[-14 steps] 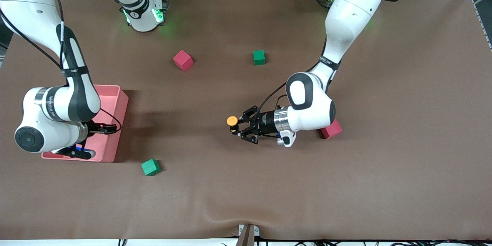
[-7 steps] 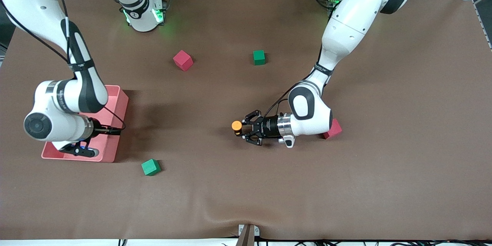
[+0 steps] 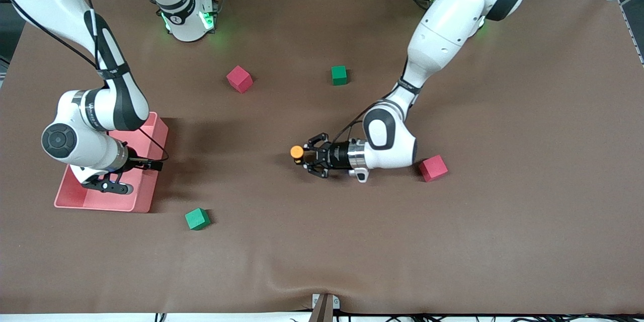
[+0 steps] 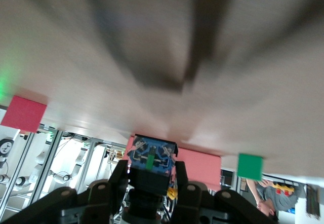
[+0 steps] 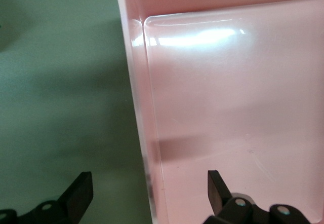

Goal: Place and upright button with both arms
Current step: 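Set the button upright, orange cap up, while the right gripper withdraws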

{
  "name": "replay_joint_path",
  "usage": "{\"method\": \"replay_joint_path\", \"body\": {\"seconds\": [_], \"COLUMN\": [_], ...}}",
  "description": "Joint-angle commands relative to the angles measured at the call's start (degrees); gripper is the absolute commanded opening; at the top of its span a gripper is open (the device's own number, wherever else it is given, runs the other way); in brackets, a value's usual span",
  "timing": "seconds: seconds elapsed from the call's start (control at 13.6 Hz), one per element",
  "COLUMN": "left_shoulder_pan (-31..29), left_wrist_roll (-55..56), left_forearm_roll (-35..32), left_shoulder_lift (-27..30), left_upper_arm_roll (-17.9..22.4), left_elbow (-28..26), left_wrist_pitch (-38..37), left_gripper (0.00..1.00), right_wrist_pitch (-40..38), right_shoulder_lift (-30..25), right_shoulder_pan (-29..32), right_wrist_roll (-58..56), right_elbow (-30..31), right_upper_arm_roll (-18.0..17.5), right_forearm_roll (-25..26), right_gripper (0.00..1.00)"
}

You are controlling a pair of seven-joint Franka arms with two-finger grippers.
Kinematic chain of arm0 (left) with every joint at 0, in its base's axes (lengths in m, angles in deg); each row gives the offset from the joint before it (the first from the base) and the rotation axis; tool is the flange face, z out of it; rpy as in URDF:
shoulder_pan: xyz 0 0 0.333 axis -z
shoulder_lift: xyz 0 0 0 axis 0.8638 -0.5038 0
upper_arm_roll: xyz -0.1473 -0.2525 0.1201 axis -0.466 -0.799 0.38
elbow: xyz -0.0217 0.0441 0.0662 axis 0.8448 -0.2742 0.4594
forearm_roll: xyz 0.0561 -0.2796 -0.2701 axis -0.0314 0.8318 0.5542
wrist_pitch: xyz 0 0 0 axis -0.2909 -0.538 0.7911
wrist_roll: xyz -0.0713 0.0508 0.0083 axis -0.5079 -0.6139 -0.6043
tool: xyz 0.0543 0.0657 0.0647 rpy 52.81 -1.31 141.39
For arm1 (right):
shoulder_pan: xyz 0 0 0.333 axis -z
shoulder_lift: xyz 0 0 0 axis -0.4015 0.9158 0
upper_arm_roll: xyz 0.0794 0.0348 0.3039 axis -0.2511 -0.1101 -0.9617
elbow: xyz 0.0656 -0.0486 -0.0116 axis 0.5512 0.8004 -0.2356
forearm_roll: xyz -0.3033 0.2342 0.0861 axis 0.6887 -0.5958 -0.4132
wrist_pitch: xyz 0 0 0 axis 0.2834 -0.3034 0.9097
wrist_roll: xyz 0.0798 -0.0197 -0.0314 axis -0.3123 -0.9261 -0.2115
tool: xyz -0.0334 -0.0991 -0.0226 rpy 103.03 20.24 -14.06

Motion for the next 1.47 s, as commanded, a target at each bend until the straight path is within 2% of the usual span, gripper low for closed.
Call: {"method": "replay_joint_path", "body": {"seconds": [0.0, 0.15, 0.22, 0.44, 0.66, 0.88, 0.95, 1.17, 1.25, 1.32, 1.39], "left_shoulder_pan": [0.1, 0.2, 0.2, 0.0, 0.3, 0.8, 0.9, 1.0, 1.0, 1.0, 1.0], "left_wrist_roll": [1.7, 1.6, 1.7, 0.6, 0.4, -0.7, -0.8, -2.1, -3.0, -3.8, -4.3], "left_forearm_roll": [1.1, 1.0, 1.0, 0.4, 0.4, 0.4, 0.4, 0.3, 0.3, 0.3, 0.3], "left_shoulder_lift": [-0.3, -0.6, -1.0, -1.1, -1.3, -1.9, -1.9, -2.0, -2.0, -2.0, -1.8], "left_upper_arm_roll": [0.2, 0.2, 0.2, 0.3, 0.3, 0.3, 0.3, 0.3, 0.4, 0.4, 0.4], "left_elbow": [0.7, 0.2, 0.3, -0.7, -0.7, -0.7, -0.7, -0.6, -0.6, -0.8, -0.8], "left_wrist_pitch": [-0.3, -0.3, -0.3, -0.2, -0.2, -0.2, -0.2, -0.2, -0.2, -0.2, -0.2], "left_gripper": [0.07, 0.1, 0.16, 0.18, 0.26, 0.27, 0.31, 0.76, 0.82, 0.93, 1.0], "right_wrist_pitch": [4.5, 13.1, 16.1, 16.3, 16.2, 13.9, 12.5, 10.6, 10.5, 9.1, 7.3], "right_shoulder_lift": [-3.0, -4.3, -4.5, -4.5, -4.6, -6.9, -8.0, -10.1, -10.9, -11.8, -12.7], "right_shoulder_pan": [0.1, 0.1, -0.1, -0.2, 0.1, -0.7, -1.7, -1.6, -1.4, -1.4, -1.6], "right_wrist_roll": [0.1, 0.1, 0.1, -0.4, -2.0, -2.0, -2.0, -6.2, -7.4, -7.4, -7.1], "right_elbow": [5.0, 10.7, 12.4, 12.4, 12.4, 12.4, 12.3, 12.2, 12.3, 12.2, 11.9], "right_upper_arm_roll": [-0.2, -0.2, -0.2, -0.2, -0.2, -0.4, -0.5, -0.4, -0.4, -0.4, -0.5], "right_forearm_roll": [1.3, 1.3, 1.3, 1.3, 1.3, 1.3, 1.3, 1.3, 1.3, 1.3, 1.3], "right_gripper": [1.0, 1.0, 1.0, 1.0, 1.0, 1.0, 1.0, 1.0, 1.0, 1.0, 1.0]}}
